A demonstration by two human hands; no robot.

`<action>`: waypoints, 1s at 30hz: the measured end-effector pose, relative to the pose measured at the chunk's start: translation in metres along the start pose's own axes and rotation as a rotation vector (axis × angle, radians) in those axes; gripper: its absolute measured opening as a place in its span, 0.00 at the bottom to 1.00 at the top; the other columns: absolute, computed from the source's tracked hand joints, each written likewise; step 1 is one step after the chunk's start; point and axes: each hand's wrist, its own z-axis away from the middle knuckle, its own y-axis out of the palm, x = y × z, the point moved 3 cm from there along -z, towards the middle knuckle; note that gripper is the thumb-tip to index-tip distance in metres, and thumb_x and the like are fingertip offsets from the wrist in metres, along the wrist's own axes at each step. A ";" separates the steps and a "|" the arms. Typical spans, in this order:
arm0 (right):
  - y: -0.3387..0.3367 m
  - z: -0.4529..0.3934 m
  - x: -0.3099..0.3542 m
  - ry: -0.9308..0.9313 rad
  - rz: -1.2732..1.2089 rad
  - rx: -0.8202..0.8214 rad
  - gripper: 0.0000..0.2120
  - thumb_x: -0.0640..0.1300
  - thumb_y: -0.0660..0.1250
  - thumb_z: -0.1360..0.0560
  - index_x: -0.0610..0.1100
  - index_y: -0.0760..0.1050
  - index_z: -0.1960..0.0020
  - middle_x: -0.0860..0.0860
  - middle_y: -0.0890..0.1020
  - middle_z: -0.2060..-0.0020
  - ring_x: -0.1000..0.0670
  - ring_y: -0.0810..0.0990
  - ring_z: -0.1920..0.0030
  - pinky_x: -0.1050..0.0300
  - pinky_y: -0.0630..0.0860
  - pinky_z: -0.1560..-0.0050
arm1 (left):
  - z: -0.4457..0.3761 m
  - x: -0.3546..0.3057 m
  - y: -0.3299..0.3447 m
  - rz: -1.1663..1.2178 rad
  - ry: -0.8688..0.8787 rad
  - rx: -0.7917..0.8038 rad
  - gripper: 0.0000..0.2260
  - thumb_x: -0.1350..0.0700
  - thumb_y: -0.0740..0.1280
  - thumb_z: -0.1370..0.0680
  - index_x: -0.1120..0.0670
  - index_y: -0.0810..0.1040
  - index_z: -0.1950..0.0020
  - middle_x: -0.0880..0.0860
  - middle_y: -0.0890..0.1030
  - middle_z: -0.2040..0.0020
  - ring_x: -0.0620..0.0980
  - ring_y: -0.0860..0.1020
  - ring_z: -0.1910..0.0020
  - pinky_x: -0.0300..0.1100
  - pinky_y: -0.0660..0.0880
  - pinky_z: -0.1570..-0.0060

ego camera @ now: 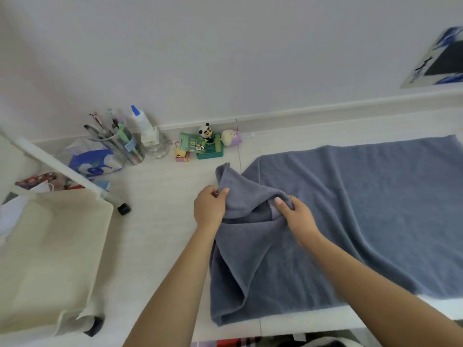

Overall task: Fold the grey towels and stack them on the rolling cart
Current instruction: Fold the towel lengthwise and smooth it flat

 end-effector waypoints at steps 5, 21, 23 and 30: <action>-0.045 0.004 0.024 0.048 -0.235 -0.001 0.14 0.52 0.61 0.21 0.44 0.80 0.48 0.44 0.84 0.52 0.46 0.83 0.50 0.51 0.78 0.49 | 0.004 -0.055 -0.006 0.200 0.081 -0.054 0.10 0.51 0.66 0.22 0.57 0.79 0.54 0.48 0.78 0.59 0.47 0.74 0.59 0.38 0.66 0.61; -0.308 -0.006 0.010 0.159 -0.200 -0.382 0.22 0.54 0.63 0.23 0.32 0.78 0.52 0.36 0.82 0.56 0.40 0.80 0.56 0.42 0.77 0.49 | 0.072 -0.255 0.183 0.235 0.292 0.241 0.07 0.50 0.67 0.23 0.52 0.79 0.55 0.48 0.81 0.55 0.46 0.78 0.55 0.34 0.70 0.61; -0.328 -0.017 -0.012 0.185 -0.075 -0.388 0.23 0.53 0.62 0.22 0.31 0.77 0.53 0.36 0.81 0.59 0.44 0.78 0.60 0.48 0.76 0.58 | 0.080 -0.265 0.212 0.189 0.259 0.266 0.08 0.49 0.66 0.22 0.53 0.78 0.54 0.48 0.80 0.55 0.47 0.78 0.56 0.38 0.71 0.58; -0.387 -0.034 -0.043 0.249 -0.209 -0.274 0.21 0.56 0.63 0.23 0.38 0.81 0.53 0.42 0.84 0.57 0.43 0.82 0.54 0.47 0.79 0.48 | 0.095 -0.316 0.283 0.376 0.108 0.296 0.08 0.51 0.62 0.20 0.55 0.75 0.47 0.48 0.78 0.50 0.47 0.75 0.51 0.38 0.70 0.51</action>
